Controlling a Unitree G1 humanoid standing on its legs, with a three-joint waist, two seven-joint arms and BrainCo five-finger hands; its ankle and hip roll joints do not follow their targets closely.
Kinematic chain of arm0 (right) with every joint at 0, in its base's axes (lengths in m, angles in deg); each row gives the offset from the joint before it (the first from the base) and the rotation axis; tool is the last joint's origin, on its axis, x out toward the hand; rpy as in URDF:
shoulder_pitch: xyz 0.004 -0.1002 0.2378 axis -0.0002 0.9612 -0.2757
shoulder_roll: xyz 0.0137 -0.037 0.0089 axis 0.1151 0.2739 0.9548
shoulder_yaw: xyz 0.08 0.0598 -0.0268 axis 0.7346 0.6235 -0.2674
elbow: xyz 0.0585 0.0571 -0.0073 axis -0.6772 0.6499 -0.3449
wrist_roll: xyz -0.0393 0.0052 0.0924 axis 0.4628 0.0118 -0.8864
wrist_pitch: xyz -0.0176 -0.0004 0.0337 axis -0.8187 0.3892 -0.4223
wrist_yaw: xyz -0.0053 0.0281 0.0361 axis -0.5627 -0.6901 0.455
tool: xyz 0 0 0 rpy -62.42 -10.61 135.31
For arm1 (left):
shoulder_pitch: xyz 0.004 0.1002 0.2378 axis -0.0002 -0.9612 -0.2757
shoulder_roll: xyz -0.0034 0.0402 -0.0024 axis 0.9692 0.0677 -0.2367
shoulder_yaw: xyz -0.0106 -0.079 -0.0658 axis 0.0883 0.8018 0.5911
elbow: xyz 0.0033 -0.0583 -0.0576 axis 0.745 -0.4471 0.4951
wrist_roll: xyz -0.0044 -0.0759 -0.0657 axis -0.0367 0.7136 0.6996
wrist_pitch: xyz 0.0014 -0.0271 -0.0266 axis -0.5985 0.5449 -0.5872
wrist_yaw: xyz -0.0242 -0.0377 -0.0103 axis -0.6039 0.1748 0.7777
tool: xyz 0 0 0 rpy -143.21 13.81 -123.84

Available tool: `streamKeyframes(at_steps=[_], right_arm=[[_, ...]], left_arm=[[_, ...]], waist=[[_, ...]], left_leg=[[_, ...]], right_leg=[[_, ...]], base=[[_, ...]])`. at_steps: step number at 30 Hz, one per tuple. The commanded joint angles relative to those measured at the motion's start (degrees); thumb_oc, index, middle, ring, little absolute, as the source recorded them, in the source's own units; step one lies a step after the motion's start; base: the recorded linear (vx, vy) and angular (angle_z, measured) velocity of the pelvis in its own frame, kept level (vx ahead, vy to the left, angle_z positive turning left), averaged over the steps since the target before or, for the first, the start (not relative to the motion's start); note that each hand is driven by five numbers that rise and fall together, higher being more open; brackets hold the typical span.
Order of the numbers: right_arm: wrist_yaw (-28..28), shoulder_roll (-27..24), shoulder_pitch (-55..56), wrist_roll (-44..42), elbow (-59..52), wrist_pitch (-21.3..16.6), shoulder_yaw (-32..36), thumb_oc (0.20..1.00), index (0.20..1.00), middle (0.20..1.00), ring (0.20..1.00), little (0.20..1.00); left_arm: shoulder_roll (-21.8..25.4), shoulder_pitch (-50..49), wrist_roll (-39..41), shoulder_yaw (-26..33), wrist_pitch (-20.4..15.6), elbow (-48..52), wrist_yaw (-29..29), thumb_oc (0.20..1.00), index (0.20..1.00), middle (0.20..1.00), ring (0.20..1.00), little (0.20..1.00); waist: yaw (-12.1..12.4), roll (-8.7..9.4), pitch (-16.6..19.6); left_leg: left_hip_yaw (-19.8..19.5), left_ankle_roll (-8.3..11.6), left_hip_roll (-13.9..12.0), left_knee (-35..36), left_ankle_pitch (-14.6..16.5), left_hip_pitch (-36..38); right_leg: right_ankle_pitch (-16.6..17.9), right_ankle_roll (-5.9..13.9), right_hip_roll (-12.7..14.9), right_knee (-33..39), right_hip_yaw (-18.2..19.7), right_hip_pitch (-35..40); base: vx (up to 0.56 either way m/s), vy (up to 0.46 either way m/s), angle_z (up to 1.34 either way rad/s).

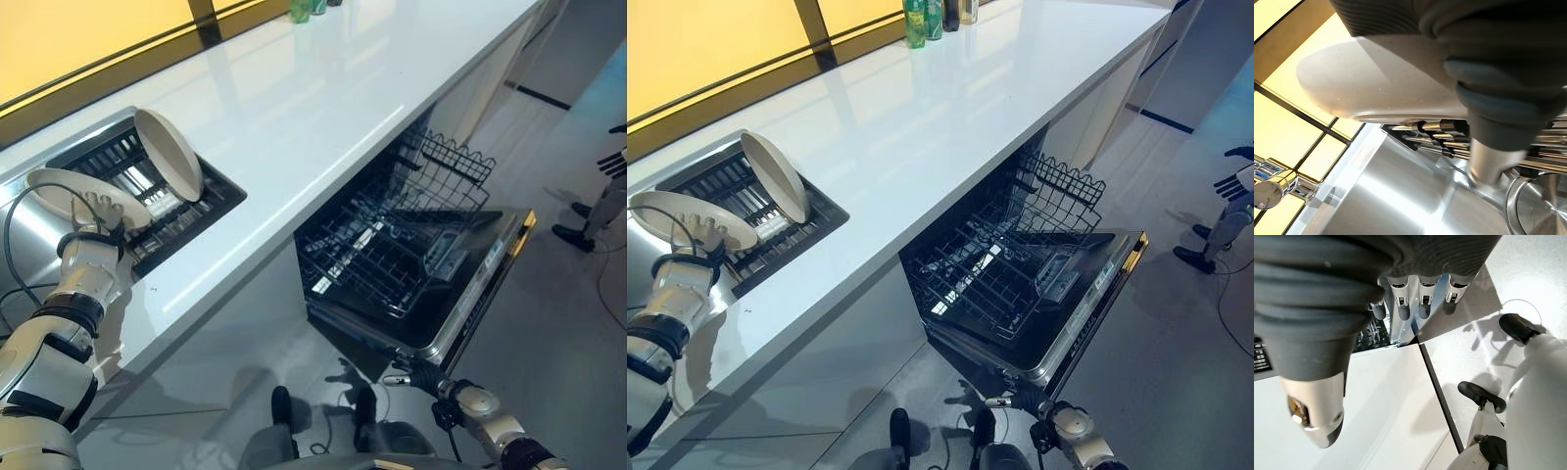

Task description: Pick up plates and place into dishwasher.

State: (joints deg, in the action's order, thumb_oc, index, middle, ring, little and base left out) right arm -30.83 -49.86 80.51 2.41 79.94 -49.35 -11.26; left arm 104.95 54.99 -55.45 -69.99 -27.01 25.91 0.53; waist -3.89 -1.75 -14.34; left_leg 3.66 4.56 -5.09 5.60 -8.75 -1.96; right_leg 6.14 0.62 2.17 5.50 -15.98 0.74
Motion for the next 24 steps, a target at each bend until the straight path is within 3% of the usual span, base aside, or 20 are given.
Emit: streamKeyframes(at_steps=[1, 11, 17, 24], right_arm=[[0.31, -0.53, -3.64, -2.02, -2.95, -2.26, -1.11, 1.000, 1.000, 1.000, 1.000, 1.000], [1.21, 0.55, -2.49, -1.86, -3.60, -4.04, -1.00, 1.000, 1.000, 1.000, 1.000, 1.000], [-0.01, 1.33, -1.62, -2.47, -8.17, -4.36, -1.84, 1.000, 1.000, 1.000, 1.000, 1.000], [-2.62, 1.27, -1.86, -4.58, -14.68, -5.90, -2.55, 1.000, 1.000, 1.000, 1.000, 1.000]], left_arm=[[2.68, 8.94, -1.53, -2.30, 2.04, -3.59, -1.52, 0.200, 0.200, 0.200, 0.200, 0.200], [3.46, 8.14, 1.14, -2.20, 4.19, -1.47, -0.93, 0.200, 0.200, 0.200, 0.200, 0.200], [3.42, 7.19, 12.93, -0.94, 3.12, 3.57, -6.92, 0.200, 0.200, 0.200, 0.200, 0.200], [2.78, 4.97, 21.43, 2.18, 2.07, 10.72, -10.66, 0.200, 0.200, 0.200, 0.200, 0.200]], waist=[[-0.07, 0.65, -3.63], [0.33, -0.58, -0.27], [0.98, -1.61, 3.23], [2.11, -2.13, 5.54]], left_leg=[[2.08, -1.64, 4.46, -0.72, 7.85, 0.54], [1.78, -1.41, 4.55, -0.75, 8.37, 2.43], [1.66, -1.21, 4.39, -0.87, 8.93, 4.42], [1.09, -1.06, 4.24, -0.88, 9.64, 6.32]], right_leg=[[-5.05, 6.03, 2.72, -1.58, 3.85, -1.38], [-5.65, 6.10, 3.27, -1.36, 2.60, 0.89], [-6.48, 6.05, 3.72, -1.34, 1.41, 3.34], [-7.49, 5.88, 3.81, -1.35, 0.40, 5.73]], base=[[0.00, 0.000, 0.00], [0.02, -0.039, 0.01], [0.05, -0.063, 0.03], [0.03, -0.060, 0.02]])
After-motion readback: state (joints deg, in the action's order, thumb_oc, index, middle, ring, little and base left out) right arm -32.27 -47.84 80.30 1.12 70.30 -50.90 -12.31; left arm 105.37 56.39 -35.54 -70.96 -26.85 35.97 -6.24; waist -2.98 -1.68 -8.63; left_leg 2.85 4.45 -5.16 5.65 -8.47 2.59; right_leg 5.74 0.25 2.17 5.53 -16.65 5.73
